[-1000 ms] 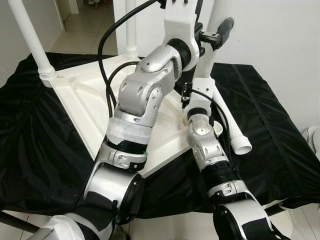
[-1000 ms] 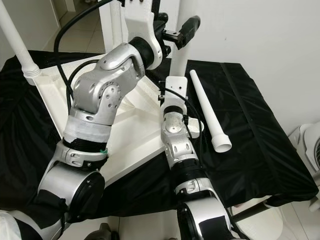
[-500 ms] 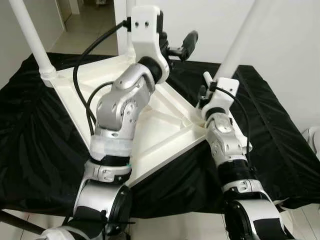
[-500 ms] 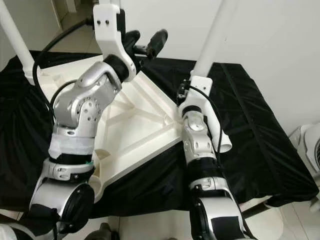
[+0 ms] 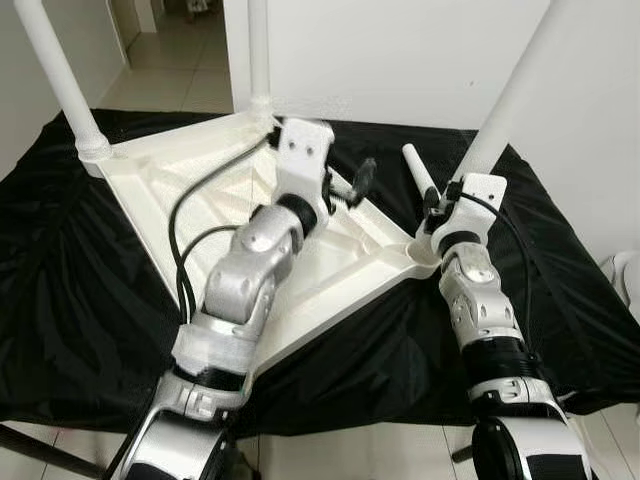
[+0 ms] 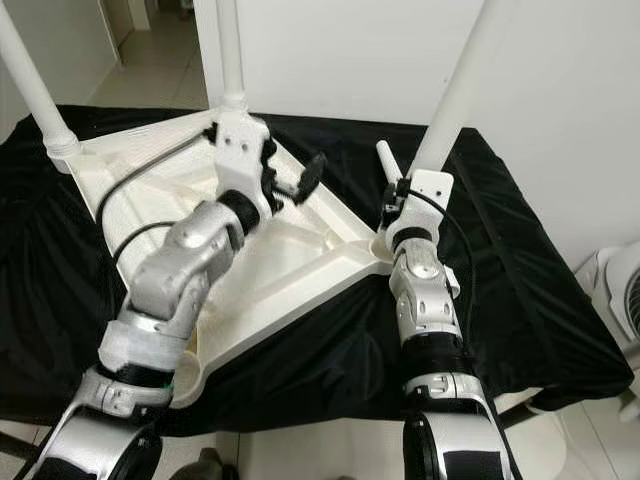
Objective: Building children table
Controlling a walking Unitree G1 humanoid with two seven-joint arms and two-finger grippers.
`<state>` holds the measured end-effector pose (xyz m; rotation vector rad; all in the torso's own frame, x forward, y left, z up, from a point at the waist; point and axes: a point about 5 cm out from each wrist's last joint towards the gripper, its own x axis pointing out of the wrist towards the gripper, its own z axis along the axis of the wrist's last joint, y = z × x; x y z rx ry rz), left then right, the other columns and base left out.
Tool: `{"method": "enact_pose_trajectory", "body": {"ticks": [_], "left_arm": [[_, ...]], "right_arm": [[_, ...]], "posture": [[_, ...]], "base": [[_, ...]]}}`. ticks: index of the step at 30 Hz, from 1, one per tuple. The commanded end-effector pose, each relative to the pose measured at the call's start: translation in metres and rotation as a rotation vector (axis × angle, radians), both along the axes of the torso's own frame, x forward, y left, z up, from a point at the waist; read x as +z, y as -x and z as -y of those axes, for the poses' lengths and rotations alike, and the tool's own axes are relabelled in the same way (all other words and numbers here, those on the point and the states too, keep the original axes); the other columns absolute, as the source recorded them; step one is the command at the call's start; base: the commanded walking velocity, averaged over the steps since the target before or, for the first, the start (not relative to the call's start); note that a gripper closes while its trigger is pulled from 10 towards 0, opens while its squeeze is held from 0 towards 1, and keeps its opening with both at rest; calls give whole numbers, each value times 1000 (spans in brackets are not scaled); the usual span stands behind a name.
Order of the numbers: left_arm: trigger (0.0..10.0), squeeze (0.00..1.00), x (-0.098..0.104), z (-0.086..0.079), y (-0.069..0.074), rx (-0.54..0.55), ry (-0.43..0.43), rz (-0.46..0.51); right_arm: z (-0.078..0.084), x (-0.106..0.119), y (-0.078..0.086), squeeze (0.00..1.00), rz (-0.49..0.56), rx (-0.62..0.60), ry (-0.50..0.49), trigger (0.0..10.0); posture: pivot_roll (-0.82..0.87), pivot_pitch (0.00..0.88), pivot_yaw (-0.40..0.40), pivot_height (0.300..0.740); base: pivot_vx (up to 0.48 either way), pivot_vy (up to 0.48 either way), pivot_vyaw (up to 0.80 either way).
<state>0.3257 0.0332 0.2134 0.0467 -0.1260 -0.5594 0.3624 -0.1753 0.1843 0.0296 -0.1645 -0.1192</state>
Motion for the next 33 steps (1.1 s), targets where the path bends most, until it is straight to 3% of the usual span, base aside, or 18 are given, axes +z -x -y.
{"method": "enact_pose_trajectory", "body": {"ticks": [1, 10, 16, 24, 29, 33], "left_arm": [[10000, 0, -11, 11, 6, -136, -84, 24], [10000, 0, -52, 34, 17, -244, -272, -9], [10000, 0, -60, 55, 26, -335, -297, -4], [10000, 0, -66, 70, 33, -402, -310, -25], [10000, 0, -73, 78, 35, -415, -324, -91], [10000, 0, -85, 79, 25, -351, -404, -198]], "right_arm": [[3, 5, 1, 0, 29, 0, 11, 10000], [6, 8, 3, 0, 38, 6, 43, 10000], [8, 7, 5, 0, 37, -1, 55, 10000], [8, 7, 6, 0, 37, -4, 63, 10000], [9, 5, 7, 0, 32, -10, 66, 10000], [9, 5, 8, 0, 29, -12, 67, 10000]], "posture": [[81, 0, -32, 740], [74, 0, -32, 740], [65, 0, -25, 740], [60, 0, -20, 740], [59, 0, -18, 740], [58, 0, -15, 740]], "base": [[0, 0, 0], [0, 0, 0], [0, 0, 0], [0, 0, 0], [0, 0, 0], [0, 0, 0]]}}
